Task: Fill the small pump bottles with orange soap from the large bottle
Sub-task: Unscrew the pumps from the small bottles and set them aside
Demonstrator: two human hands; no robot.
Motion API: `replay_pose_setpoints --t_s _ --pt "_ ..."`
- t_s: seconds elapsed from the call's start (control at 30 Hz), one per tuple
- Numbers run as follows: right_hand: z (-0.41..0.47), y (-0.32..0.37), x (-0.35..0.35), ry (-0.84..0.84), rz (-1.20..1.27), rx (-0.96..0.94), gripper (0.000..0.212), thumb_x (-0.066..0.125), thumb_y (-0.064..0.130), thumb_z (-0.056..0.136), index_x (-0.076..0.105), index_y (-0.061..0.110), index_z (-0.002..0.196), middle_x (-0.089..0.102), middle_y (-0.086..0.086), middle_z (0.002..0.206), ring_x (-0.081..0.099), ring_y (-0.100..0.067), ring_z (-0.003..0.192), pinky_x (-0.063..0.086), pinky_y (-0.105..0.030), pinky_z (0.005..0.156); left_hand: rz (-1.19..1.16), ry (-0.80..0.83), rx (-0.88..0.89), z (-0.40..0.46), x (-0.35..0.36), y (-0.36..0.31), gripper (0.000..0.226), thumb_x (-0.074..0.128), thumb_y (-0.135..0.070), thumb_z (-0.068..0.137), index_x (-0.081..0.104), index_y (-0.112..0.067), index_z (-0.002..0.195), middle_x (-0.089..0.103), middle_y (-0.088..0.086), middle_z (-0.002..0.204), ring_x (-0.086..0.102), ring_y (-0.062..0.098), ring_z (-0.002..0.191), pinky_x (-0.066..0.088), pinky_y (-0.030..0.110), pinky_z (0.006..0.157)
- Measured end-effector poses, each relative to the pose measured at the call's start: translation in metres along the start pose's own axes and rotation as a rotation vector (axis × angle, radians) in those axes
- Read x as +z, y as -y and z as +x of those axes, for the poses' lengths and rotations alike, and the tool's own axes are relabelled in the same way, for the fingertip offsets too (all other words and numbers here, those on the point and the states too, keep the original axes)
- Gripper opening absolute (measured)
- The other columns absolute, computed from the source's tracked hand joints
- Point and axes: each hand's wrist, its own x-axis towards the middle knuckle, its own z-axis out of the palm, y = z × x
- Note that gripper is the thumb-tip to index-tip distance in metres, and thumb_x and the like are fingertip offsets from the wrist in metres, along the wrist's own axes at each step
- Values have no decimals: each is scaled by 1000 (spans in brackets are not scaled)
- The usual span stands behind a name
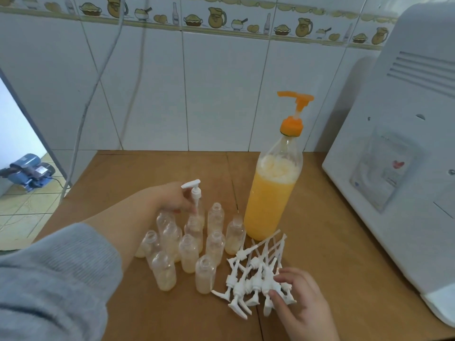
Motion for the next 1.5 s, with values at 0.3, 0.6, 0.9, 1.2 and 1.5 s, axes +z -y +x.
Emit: replay_pose_setpoints --t_s 0.3,0.6,0.9,1.2,1.5 --pt "29 43 -20 -98 77 -61 20 64 40 77 57 45 94 58 23 106 55 3 103 37 -3 86 -1028 -328 406 -41 -25 -8 26 63 -29 83 65 -12 103 68 4 105 60 23 109 44 41 102" --pt "87 132 -47 -167 245 -84 15 53 47 85 58 42 98 62 21 97 59 -4 91 48 -14 74 -858 -223 523 -121 17 -29 54 51 -69 79 59 -21 102 65 4 88 64 22 81 51 48 82" --pt "118 170 -27 196 408 269 28 75 46 70 70 21 80 58 8 62 49 -6 52 44 -16 51 -351 -324 464 -156 71 -40 38 57 -61 72 54 -44 107 63 -18 100 60 3 101 50 37 93" --pt "126 163 -55 381 484 199 74 76 16 68 44 32 132 74 6 89 68 -5 86 49 -8 64 -631 -74 607 -167 72 -33 45 58 -59 78 61 -29 112 63 -2 90 57 32 104 49 37 94" --pt "125 160 -68 316 498 160 77 75 19 67 43 30 136 74 7 88 68 -7 86 50 -15 69 -596 -65 617 -167 72 -42 40 57 -53 81 59 -35 116 65 0 97 60 12 96 49 30 87"
